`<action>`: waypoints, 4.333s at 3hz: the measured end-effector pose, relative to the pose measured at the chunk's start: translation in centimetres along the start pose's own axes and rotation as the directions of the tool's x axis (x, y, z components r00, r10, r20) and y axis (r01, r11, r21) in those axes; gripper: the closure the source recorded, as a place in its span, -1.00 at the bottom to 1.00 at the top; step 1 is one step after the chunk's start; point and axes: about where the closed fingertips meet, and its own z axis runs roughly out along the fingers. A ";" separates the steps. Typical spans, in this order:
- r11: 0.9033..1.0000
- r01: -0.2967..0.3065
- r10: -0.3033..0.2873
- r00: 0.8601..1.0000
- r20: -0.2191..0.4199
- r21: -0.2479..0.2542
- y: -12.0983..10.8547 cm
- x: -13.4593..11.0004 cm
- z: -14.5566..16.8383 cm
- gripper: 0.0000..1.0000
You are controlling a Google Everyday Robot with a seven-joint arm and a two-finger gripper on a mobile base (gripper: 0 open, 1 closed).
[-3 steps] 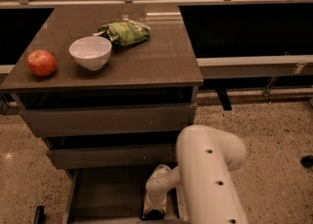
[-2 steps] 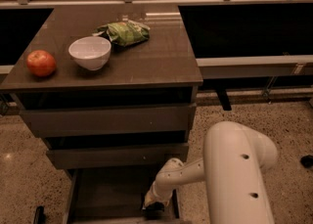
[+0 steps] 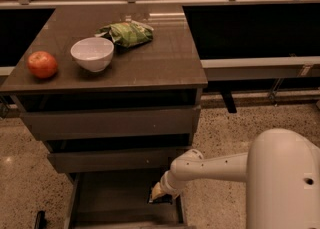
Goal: Pick rxbar blueberry from bottom drawer and place on counter
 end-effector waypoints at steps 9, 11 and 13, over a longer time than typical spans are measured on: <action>0.869 0.475 -0.489 0.868 -0.088 -0.140 -9.5 3.1 -42.6 1.00; 0.870 0.471 -0.489 0.861 -0.138 -0.143 -10.0 4.0 -46.4 1.00; 0.840 0.499 -0.538 0.818 -0.206 -0.212 -13.4 7.7 -59.2 1.00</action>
Offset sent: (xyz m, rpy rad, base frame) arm 0.0067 -0.0118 0.0393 0.0053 -0.0148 0.0265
